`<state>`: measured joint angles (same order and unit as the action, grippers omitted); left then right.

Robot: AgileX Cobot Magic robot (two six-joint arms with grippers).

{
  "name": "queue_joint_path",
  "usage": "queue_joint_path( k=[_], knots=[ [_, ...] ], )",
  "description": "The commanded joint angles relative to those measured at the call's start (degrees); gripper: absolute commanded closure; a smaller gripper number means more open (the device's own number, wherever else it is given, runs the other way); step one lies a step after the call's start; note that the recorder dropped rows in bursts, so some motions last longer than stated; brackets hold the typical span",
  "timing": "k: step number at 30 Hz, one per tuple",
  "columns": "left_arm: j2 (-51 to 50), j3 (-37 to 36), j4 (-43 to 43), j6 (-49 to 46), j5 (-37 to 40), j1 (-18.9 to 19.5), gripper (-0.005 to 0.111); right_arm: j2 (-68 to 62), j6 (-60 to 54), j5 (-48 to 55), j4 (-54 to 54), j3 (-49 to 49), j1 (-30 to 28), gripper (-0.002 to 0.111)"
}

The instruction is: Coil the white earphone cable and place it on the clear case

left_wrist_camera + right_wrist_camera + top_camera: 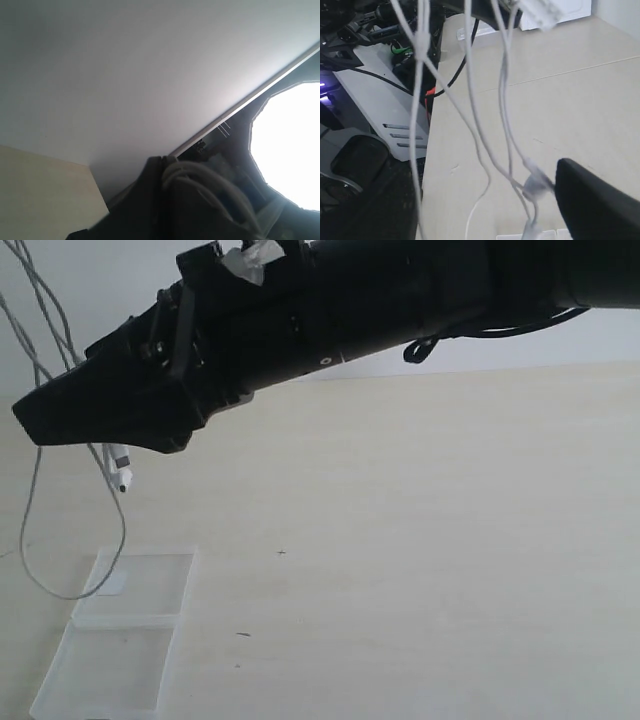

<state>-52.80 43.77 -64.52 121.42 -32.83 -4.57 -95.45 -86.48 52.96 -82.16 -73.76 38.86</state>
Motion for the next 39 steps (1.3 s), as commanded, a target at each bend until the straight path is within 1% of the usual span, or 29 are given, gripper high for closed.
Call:
queue_joint_path(
  k=[1,5,11,17,24,28,36,39],
  knots=[
    [0.1,-0.2,1.0,0.3,-0.5,0.1,0.107,-1.7,-3.5,0.3,-4.1,0.3,-0.2,0.033],
    [0.1,-0.2,1.9,0.3,-0.8,0.1,0.107,-2.8,-5.9,1.3,-7.9,0.3,-0.2,0.033],
    [0.1,-0.2,2.1,0.3,-2.0,0.1,0.107,-4.4,-7.5,1.9,-10.9,0.3,-0.2,0.033],
    [0.1,-0.2,2.4,0.3,-2.1,0.1,0.107,-4.4,-8.7,1.6,-12.3,0.3,-0.2,0.033],
    [0.1,-0.2,5.0,0.3,-3.8,0.1,0.107,-4.4,-9.8,1.6,-13.6,0.3,-0.2,0.034],
    [0.1,-0.2,5.4,0.3,-4.6,0.1,0.107,-4.4,-10.5,1.2,-14.0,0.3,0.9,0.034],
    [0.1,-0.2,5.5,0.3,-5.7,0.1,0.107,-4.4,-12.9,-5.3,-14.7,0.3,4.4,0.034],
    [0.1,-0.2,5.8,0.3,-5.9,0.1,0.107,-4.4,-12.9,-6.3,-15.0,0.3,4.4,0.037]
  ],
)
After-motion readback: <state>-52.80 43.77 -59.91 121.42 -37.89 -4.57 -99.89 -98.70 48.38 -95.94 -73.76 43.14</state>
